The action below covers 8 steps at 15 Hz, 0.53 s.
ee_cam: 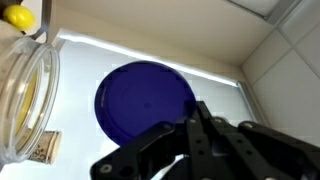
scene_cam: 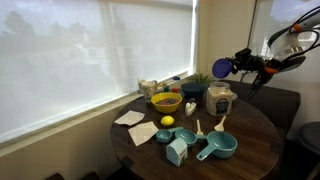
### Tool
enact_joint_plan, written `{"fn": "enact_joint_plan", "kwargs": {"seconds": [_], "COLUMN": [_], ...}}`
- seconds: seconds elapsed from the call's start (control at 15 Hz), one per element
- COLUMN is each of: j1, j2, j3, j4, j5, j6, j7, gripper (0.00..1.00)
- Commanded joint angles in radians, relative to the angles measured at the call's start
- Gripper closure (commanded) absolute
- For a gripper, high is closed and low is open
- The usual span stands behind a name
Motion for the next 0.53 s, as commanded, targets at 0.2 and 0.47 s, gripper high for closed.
{"fn": "enact_joint_plan", "kwargs": {"seconds": [0.2,0.47], "j1": [0.051,0.093], "j2": [-0.145,-0.209], "j3": [0.095,0.167], "j4": [0.089,0.128], "j5": [-0.232,-0.374], "j6": [0.183,0.252], "j7": [0.281,0.437], "gripper": [0.99,0.99]}}
